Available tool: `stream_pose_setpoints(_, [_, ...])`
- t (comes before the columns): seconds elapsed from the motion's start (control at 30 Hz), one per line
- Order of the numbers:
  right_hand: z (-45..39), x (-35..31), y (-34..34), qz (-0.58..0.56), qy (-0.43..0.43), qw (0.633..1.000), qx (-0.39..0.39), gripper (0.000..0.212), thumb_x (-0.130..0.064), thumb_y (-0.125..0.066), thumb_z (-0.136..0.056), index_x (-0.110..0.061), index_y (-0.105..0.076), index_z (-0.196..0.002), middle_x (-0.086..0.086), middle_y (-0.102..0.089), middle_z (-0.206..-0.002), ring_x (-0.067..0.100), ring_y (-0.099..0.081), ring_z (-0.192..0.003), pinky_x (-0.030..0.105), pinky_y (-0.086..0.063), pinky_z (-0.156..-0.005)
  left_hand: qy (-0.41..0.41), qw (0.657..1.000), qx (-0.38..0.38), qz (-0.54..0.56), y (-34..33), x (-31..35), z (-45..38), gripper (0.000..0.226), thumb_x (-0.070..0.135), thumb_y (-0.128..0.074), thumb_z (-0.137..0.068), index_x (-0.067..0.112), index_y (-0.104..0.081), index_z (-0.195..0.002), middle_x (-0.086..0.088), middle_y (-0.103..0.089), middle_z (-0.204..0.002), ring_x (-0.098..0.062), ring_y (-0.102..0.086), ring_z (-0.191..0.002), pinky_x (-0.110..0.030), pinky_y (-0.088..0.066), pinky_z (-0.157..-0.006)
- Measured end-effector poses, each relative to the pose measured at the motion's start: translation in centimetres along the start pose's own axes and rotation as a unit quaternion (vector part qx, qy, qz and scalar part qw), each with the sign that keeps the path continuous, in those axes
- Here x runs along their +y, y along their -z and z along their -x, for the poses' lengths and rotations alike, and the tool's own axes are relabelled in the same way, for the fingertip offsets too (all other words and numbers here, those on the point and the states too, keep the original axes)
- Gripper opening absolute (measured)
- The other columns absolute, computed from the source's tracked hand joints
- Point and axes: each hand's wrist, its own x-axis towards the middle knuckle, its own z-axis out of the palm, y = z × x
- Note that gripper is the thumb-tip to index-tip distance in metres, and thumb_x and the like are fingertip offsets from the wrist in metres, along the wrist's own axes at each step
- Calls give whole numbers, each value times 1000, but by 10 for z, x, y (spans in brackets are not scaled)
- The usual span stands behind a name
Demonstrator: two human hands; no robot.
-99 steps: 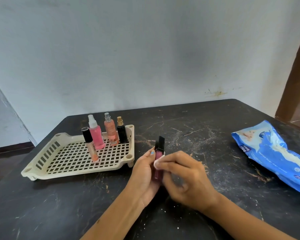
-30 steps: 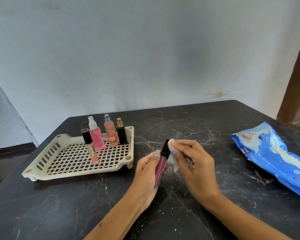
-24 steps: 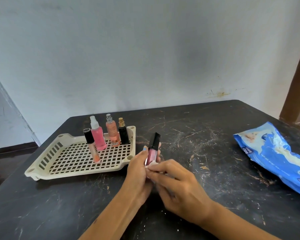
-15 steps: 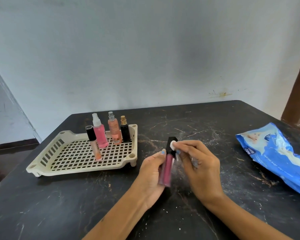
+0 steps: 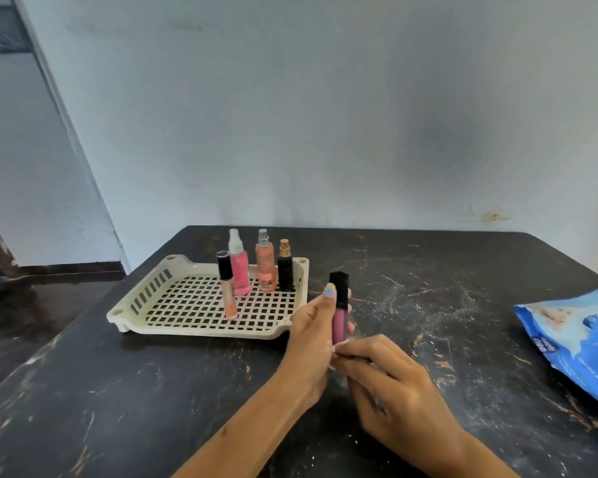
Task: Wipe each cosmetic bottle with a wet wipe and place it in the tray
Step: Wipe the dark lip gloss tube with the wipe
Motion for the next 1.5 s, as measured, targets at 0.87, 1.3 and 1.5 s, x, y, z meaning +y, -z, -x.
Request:
stream_pose_setpoints(0.87, [-2, 5, -6, -53, -49, 997, 21, 16, -6, -61, -84, -8, -77, -87, -6, -68, -94, 7, -66, -84, 19, -54, -70, -247, 931, 109, -246, 69, 16, -51, 25, 14, -60, -89, 26, -57, -111, 5, -66, -110, -8, -60, -108, -30, -47, -98])
stream_pose_setpoints(1.3, [-3, 5, -3, -38, -62, 997, 9, 20, 3, -69, -73, -9, -77, -86, -6, -67, -90, 5, -65, -83, 20, -54, -69, -276, 911, 111, -284, 70, 19, -50, 47, 16, -63, -87, 29, -46, -129, 12, -52, -131, -6, -45, -126, -20, -39, -100])
stream_pose_setpoints(1.5, [-3, 7, -1, -35, -70, 997, 20, 20, 3, -69, -74, -8, -77, -88, -4, -68, -92, 6, -65, -85, 21, -55, -71, -366, 860, 120, -334, 65, 25, -38, 64, 24, -63, -86, 25, -31, -141, 10, -44, -139, -9, -49, -121, -6, -38, -91])
